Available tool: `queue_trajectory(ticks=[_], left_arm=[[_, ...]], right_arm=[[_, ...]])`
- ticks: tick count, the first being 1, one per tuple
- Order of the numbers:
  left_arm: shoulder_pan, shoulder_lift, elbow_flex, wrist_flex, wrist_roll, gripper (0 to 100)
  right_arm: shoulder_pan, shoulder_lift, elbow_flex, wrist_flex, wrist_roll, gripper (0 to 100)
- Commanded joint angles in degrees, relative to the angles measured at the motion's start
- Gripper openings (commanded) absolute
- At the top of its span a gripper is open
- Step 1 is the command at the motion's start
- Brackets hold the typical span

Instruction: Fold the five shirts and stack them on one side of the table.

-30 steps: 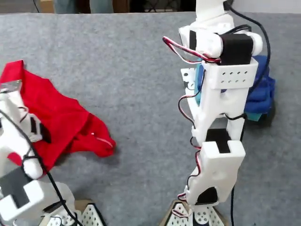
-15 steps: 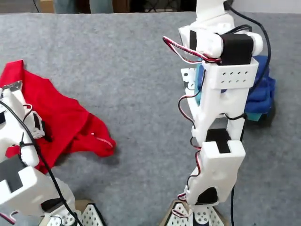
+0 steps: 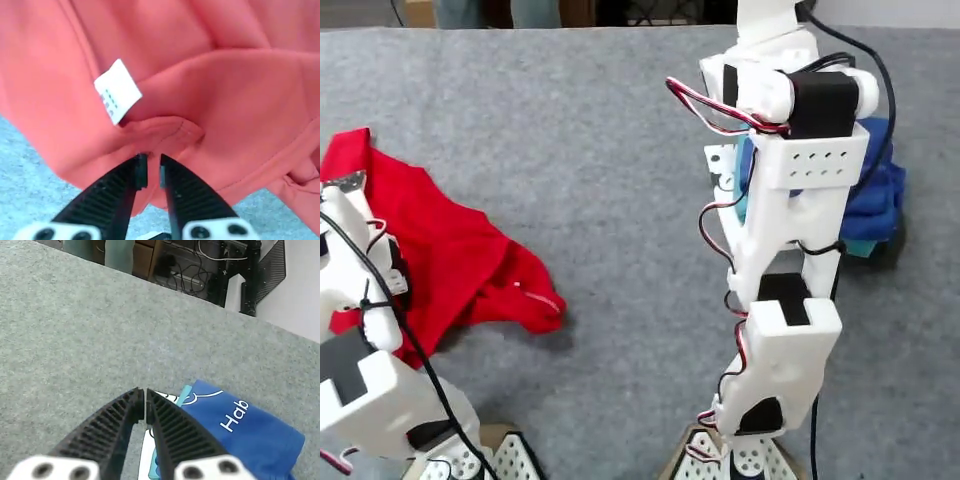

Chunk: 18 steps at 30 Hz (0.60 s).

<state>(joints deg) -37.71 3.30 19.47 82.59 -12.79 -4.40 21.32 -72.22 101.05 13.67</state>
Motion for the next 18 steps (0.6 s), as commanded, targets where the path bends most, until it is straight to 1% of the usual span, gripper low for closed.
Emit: queue_trajectory(ticks=[1,3,4,6,8,13,18], left_arm=[[0.57,-0.53,-2.07,0.79,5.71,16],[0.66,-0.53,-2.07,0.7,12.84,20],[0.84,-0.35,-1.89,0.79,16.35,21],[0.84,-0.26,-1.1,0.35,22.51,20],[0.48,-0.62,-1.01,-0.62,26.73,19],[1.1,-0.26,-2.68,-1.14,33.49,17],[1.71,-0.26,-2.42,-1.32,36.57,17]], right_arm=[[-0.18,-0.4,0.31,0.09,-0.09,1.5],[-0.18,-0.22,1.98,0.0,-0.09,1.5],[-0.26,-0.13,2.77,0.0,-0.09,1.5],[-0.35,-0.04,4.53,0.0,-0.09,1.5],[-0.44,-0.04,5.85,0.0,-0.09,1.5],[-0.44,-0.04,6.99,0.0,-0.09,1.5],[-0.44,-0.13,6.9,0.0,-0.09,1.5]])
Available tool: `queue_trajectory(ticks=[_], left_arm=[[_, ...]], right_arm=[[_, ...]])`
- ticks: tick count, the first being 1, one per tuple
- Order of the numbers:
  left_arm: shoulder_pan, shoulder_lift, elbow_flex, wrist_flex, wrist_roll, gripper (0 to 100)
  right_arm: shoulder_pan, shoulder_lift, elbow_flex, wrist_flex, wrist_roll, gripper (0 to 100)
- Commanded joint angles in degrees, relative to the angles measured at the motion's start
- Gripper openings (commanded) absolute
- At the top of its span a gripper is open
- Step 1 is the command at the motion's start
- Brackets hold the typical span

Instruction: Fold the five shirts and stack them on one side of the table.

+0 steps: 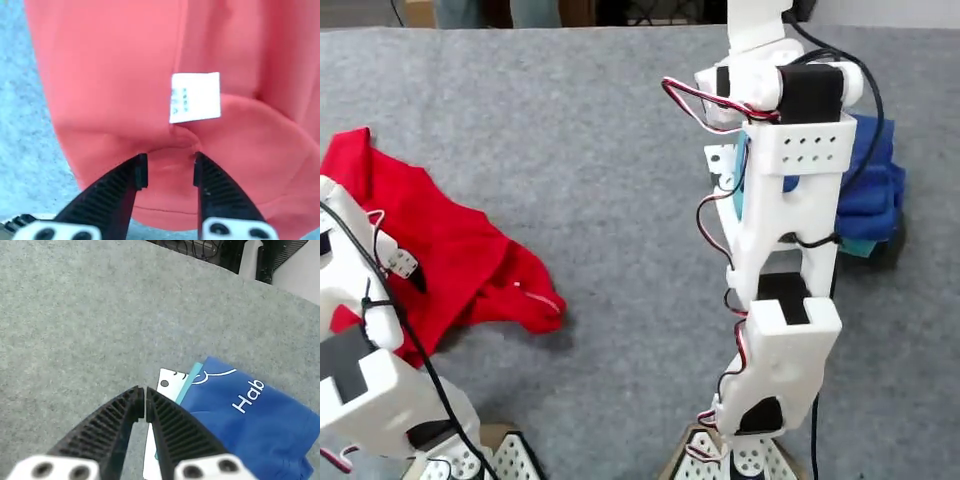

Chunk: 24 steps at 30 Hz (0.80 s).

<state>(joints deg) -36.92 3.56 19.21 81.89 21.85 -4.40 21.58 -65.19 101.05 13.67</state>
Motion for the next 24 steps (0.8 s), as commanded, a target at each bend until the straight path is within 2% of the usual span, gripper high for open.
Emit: queue_trajectory(ticks=[1,8,16,24], left_arm=[[1.45,-0.53,-2.42,-0.62,2.64,17],[5.23,-0.44,-2.24,-0.7,4.66,17],[1.01,-0.44,-0.57,-3.52,4.92,17],[1.01,-0.44,1.54,-4.22,3.87,17]], right_arm=[[-0.44,-0.4,-0.13,0.0,-0.09,1.5],[-0.44,-0.31,-0.13,-0.18,-0.09,1.5],[-0.26,-0.31,-0.13,-0.18,-0.09,1.5],[-0.35,-0.31,-0.13,-0.18,-0.09,1.5]])
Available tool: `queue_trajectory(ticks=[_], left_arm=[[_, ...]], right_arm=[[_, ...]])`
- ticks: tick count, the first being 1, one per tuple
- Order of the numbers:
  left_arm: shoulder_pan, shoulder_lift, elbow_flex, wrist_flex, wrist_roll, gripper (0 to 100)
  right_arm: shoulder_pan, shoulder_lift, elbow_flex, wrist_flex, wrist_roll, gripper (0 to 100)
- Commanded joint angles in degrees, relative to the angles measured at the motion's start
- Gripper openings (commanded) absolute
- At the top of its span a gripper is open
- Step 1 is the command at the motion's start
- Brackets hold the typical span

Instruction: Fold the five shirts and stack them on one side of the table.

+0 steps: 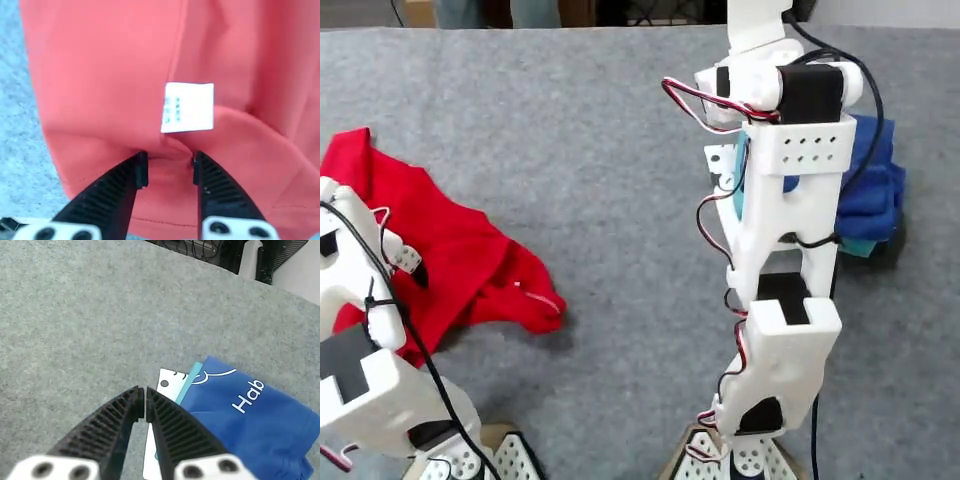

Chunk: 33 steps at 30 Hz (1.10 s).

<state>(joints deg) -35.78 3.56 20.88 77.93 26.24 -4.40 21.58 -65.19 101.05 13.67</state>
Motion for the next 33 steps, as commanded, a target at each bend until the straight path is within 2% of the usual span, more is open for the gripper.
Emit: queue_trajectory(ticks=[1,8,12,20,23,28,33], left_arm=[[-0.04,-0.44,-0.13,-0.35,-0.88,17],[3.56,2.46,-0.57,-0.44,-0.97,17],[2.33,6.42,-2.33,0.35,-1.05,17],[0.92,10.2,-8.31,6.07,-1.14,17],[0.84,10.2,-10.86,7.65,-1.14,10],[0.75,10.2,-17.89,12.92,-4.75,7],[-2.68,10.2,-28.18,20.22,-8.18,7]], right_arm=[[-0.35,-0.31,-0.13,-0.18,-0.09,1.5],[-0.35,-0.31,-0.13,-0.18,-0.09,1.5],[-0.18,-0.31,-0.13,-0.18,-0.09,1.5],[-0.35,-0.22,-0.04,-0.26,-0.09,1.5],[-0.35,-0.22,-0.04,-0.26,-0.09,1.5],[-0.18,-0.22,-0.04,-0.26,-0.09,1.5],[-0.26,-0.22,-0.04,-0.26,-0.09,1.5]])
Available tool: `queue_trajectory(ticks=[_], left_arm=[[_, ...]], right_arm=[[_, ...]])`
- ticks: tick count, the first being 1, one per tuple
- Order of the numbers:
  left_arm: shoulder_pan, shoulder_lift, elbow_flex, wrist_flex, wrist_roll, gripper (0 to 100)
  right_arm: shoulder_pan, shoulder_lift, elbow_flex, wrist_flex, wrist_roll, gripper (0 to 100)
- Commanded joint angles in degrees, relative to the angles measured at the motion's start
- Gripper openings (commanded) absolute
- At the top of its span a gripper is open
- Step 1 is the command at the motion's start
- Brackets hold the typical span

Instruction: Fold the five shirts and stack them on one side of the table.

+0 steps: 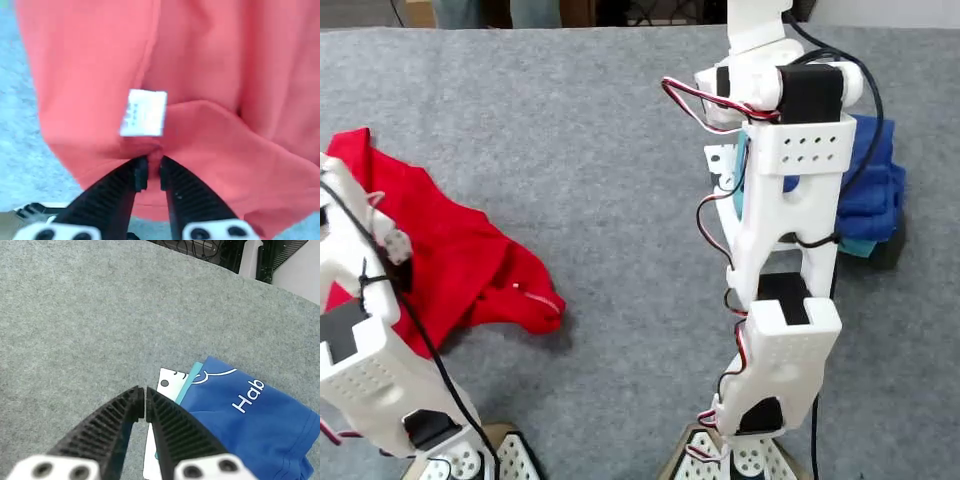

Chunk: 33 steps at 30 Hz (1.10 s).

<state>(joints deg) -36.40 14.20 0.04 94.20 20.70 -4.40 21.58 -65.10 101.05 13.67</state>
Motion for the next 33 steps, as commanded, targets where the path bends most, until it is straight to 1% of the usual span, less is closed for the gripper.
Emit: queue_trajectory(ticks=[1,3,5,10,13,16,17,19,22,24,27,30,33], left_arm=[[-3.03,-0.44,-9.71,5.54,-4.13,7],[-6.2,-0.44,-14.02,6.77,-7.56,6],[-10.86,-0.79,-17.36,6.77,-12.75,3],[-23.78,-1.76,-18.95,6.68,-26.73,3],[-31.52,-1.49,-20.0,6.51,-34.11,3],[-38.11,-1.41,-20.26,5.1,-39.65,3],[-39.96,-1.41,-20.44,4.57,-40.79,3],[-42.95,-1.41,-20.62,4.4,-42.64,3],[-45.93,-1.41,-20.09,4.75,-45.36,3],[-47.69,-1.41,-20.18,4.48,-45.63,3],[-48.66,-1.41,-20.44,4.4,-45.63,3],[-48.48,-1.41,-20.09,4.4,-45.71,3],[-47.87,-1.41,-20.18,4.4,-45.71,3]], right_arm=[[-0.35,-0.22,-0.13,-0.26,-0.09,1.5],[-0.44,-0.22,-0.13,-0.26,-0.09,1.5],[-0.44,-0.22,-0.13,-0.26,-0.09,1.5],[-1.93,-0.13,-0.13,-0.26,-0.09,1.5],[-6.42,-0.13,-0.13,-0.26,-0.09,1.5],[-13.27,1.1,-0.13,-0.26,-0.09,1.8],[-16.0,2.15,-0.13,-0.18,-0.35,1.8],[-21.36,5.23,-0.04,-0.18,-3.34,1.9],[-29.71,11.65,-0.57,-0.26,-6.51,3.1],[-35.6,16.13,-0.57,-1.05,-7.3,8.1],[-43.34,22.55,-0.66,-4.31,-9.67,18.6],[-48.26,28.44,-0.66,-9.76,-11.25,25.6],[-50.37,34.07,-0.66,-14.24,-11.52,26.2]])
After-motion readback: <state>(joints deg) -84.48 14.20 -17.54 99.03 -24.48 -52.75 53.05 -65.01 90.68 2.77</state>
